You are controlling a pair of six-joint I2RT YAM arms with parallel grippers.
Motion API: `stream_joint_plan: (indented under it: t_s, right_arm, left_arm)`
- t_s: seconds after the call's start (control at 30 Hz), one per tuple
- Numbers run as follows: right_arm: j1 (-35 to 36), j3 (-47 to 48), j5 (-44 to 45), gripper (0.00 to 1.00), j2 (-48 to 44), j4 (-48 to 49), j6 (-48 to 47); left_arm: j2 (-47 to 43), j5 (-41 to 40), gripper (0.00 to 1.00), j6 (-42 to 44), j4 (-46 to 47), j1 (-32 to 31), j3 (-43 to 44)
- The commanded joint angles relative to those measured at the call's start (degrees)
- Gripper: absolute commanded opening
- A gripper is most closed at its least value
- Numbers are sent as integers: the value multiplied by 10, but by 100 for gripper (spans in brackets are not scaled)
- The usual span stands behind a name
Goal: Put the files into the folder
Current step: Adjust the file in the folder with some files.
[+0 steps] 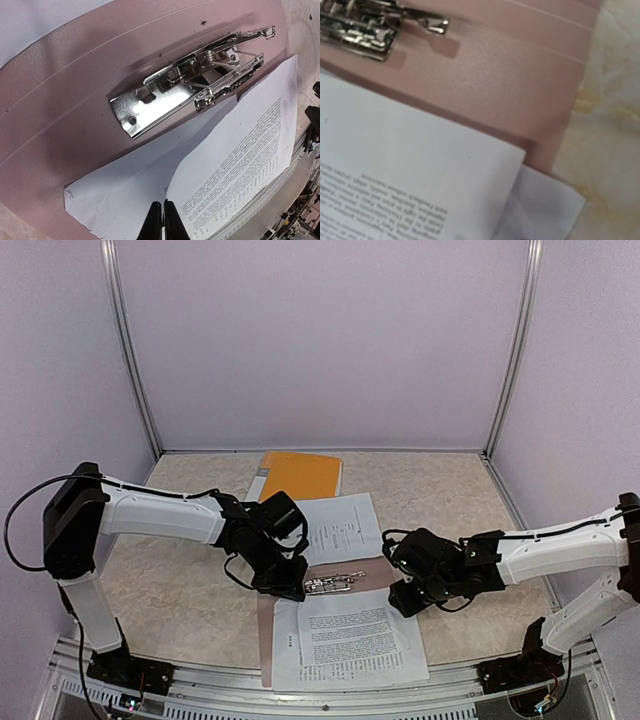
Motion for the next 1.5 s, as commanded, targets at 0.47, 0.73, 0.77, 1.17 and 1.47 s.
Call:
stream_joint_plan:
  t_s: [0.47,0.73,0.77,1.17,1.47]
  right_arm:
    - [-4,-71,-39,55,-52,9,126]
    - [-4,-131,-77,59,-120,27,194]
    - [-4,-145,-87,59,-127,41,201]
    - [-3,-189,-134,51,-129,105,235]
    - [-1,-177,-116,38,-121,96,232]
  left_arm:
    - [-24,-85,50,25,-60,-3,20]
    - [-80,-114,69,0,-47,-3,-36]
    - [-83,-114,69,-3,-45,-3,-39]
    - [-80,-117,72,-1,-42,-3,-36]
    - [-73,-112,72,2,-45,-3,-37]
